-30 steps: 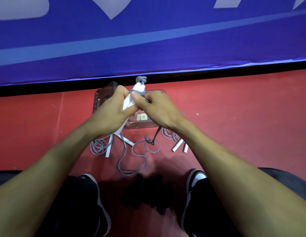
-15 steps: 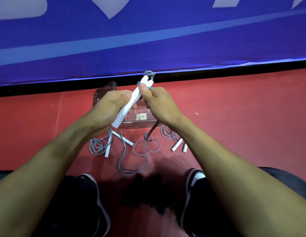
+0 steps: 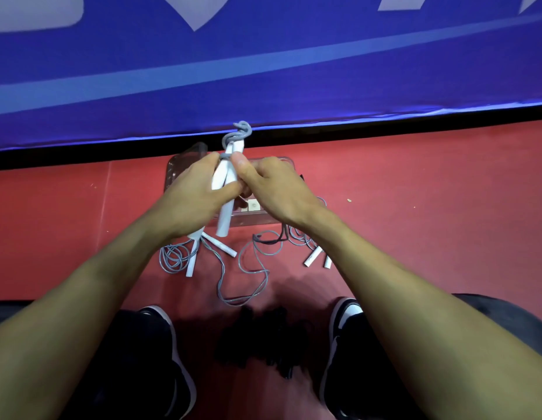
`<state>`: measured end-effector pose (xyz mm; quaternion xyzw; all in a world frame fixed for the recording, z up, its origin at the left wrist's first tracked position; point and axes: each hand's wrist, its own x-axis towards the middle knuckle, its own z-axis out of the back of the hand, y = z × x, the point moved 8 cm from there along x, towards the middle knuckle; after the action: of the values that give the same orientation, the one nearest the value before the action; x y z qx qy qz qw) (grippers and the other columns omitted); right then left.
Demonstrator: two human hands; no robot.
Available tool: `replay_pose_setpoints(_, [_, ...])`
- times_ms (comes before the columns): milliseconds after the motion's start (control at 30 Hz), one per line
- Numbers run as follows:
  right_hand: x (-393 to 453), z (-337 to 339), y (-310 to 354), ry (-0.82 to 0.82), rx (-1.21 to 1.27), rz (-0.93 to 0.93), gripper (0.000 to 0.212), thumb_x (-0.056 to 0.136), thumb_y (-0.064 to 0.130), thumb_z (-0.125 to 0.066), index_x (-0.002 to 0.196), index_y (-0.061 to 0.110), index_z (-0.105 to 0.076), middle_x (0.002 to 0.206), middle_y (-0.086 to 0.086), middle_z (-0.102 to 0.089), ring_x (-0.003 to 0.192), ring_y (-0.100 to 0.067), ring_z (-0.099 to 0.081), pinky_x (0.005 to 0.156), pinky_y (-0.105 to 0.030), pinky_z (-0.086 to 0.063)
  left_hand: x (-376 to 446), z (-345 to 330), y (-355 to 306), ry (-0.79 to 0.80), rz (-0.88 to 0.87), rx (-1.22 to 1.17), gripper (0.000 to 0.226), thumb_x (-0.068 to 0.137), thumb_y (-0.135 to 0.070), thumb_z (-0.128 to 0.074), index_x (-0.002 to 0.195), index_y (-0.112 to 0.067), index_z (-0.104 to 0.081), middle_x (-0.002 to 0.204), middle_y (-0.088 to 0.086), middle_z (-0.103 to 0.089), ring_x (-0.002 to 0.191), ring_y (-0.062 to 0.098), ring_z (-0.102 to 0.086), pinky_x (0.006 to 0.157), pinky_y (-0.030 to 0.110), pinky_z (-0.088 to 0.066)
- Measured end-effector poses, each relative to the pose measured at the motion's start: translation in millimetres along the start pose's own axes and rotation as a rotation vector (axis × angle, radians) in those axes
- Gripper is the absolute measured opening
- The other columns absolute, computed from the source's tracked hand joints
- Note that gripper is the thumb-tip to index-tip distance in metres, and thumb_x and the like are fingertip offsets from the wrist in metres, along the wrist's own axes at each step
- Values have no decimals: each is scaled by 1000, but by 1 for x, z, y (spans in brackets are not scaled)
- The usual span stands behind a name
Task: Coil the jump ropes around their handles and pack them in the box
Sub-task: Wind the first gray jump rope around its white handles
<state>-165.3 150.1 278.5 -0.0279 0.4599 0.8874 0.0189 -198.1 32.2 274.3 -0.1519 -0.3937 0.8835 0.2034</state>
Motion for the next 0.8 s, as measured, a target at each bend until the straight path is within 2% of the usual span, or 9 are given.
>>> replay_pose_setpoints(100, [3,4,-3,-50,-40,18,65,105,49,-34,64,7,-62,68,-15,-62,67,-29,-55,72,-38,-47,0,-9,0,48,27,-154,23,94,-26,-65,102,-12,-49,73,-7,-69,63,11,-64,64,34,-53])
replay_pose_setpoints(167, [3,3,-5,-34,-45,23,63,106,45,-33,58,19,-63,62,-4,-61,68,-24,-54,69,-36,-45,0,-15,3,57,50,-279,20,99,-16,-61,96,-15,-41,63,0,-61,52,18,-55,58,35,-46])
replay_pose_setpoints(233, [3,5,-5,-29,-39,16,60,108,41,-34,56,24,-57,57,4,-56,68,-23,-53,65,-34,-37,2,-16,7,50,69,-348,24,99,-33,-60,94,-20,-40,66,1,-56,55,17,-48,59,37,-42])
replay_pose_setpoints(333, [4,7,-8,-47,-52,-12,59,109,41,-32,71,6,-62,56,4,-49,71,-29,-54,66,-34,-35,2,-17,8,54,139,-441,38,92,-58,-48,92,-20,-53,68,-3,-57,61,17,-48,62,34,-40])
replay_pose_setpoints(467, [3,10,-11,-58,-5,-59,63,108,44,-31,74,6,-68,53,6,-51,61,-14,-54,64,-33,-38,1,-14,10,-24,233,-574,33,105,-25,-42,87,-8,-65,72,10,-63,59,17,-54,62,31,-42])
replay_pose_setpoints(533, [3,11,-12,-62,7,-76,65,107,46,-30,75,6,-70,50,6,-50,58,-11,-52,65,-30,-40,2,-15,10,37,206,-604,28,98,-26,-48,95,-5,-66,82,14,-61,66,18,-54,63,30,-43])
replay_pose_setpoints(633, [3,12,-11,-54,5,-79,72,106,53,-29,82,-1,-70,55,1,-51,63,-21,-53,67,-32,-43,1,-18,4,150,108,-680,25,95,-21,-50,100,-2,-64,84,4,-64,74,12,-55,68,21,-47])
replay_pose_setpoints(700, [2,10,-10,-30,-11,-75,76,104,58,-28,81,-3,-68,59,-3,-51,65,-25,-52,68,-35,-43,0,-19,2,188,55,-617,24,94,-21,-56,106,-3,-67,88,1,-68,78,10,-58,71,22,-47])
replay_pose_setpoints(800, [0,7,-10,-13,-13,-68,68,103,59,-32,57,13,-52,50,6,-41,56,-16,-41,58,-34,-33,0,-13,1,127,-8,-349,5,91,-19,-71,95,-19,-69,68,-11,-66,58,0,-54,56,15,-42])
